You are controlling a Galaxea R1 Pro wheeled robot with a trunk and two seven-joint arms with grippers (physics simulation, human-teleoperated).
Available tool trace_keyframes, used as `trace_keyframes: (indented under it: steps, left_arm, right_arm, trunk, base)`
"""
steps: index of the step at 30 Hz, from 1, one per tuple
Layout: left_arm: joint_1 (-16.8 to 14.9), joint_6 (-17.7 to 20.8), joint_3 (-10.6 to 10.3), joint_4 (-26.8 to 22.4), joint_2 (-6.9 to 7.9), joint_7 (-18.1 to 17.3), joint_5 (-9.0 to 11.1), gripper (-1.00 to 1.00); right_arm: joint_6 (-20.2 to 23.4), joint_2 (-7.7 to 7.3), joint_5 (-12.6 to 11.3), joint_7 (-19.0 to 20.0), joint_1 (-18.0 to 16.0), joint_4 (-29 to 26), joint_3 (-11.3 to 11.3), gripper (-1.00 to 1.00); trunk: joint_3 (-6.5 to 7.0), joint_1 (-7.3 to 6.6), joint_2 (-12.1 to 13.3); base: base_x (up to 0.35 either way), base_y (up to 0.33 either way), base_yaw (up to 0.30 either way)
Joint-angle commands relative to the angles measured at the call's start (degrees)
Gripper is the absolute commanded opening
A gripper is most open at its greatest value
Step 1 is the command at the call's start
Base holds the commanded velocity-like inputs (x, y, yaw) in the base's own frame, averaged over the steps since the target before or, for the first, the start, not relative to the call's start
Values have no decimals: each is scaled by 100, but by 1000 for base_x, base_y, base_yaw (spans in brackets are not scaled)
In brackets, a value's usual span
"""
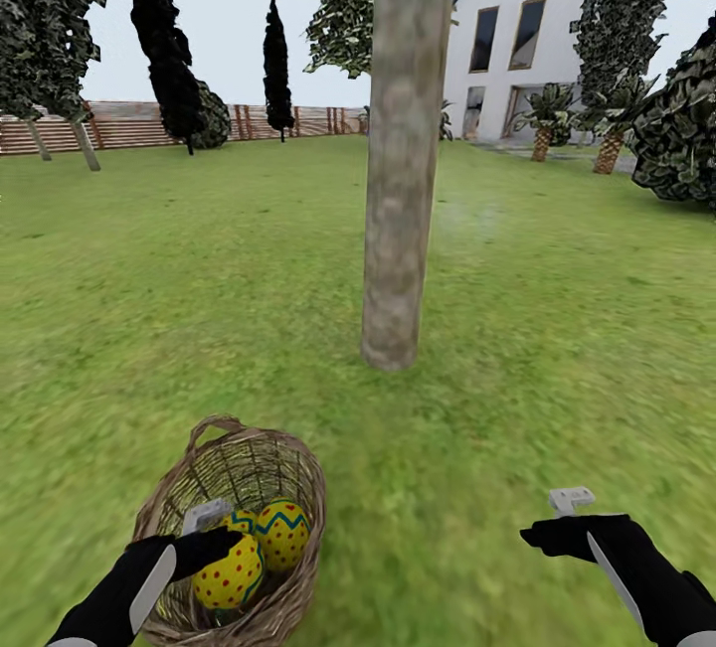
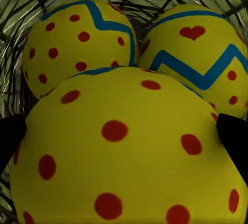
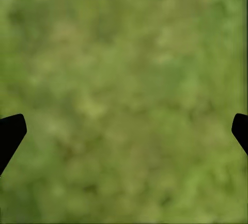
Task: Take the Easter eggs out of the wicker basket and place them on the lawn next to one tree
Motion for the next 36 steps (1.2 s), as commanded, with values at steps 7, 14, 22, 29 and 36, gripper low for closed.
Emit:
trace_keyframes:
  steps: [7,14,22,29,36]
  left_arm:
    - [-3,40,23,-9,-3,-22,31,-100]
    - [-2,40,23,-9,5,-22,23,-100]
    - [-4,58,20,-9,-5,-22,30,-100]
    - [-3,56,14,-3,-106,-21,22,-100]
    - [-3,40,14,0,-123,-18,22,-100]
  right_arm:
    - [28,3,1,9,-4,-5,22,100]
    - [29,12,1,4,-3,-3,22,100]
    - [29,12,1,1,-4,1,22,100]
    - [29,12,1,1,-4,10,22,100]
    - [29,84,8,-65,-2,10,22,100]
  trunk:
    - [151,-19,7]
    - [306,-37,17]
    - [449,-213,338]
    - [575,-366,618]
    - [701,-520,899]
  base:
    - [0,0,0]
    - [0,0,0]
    - [0,0,0]
    - [-107,39,0]
    - [0,0,0]
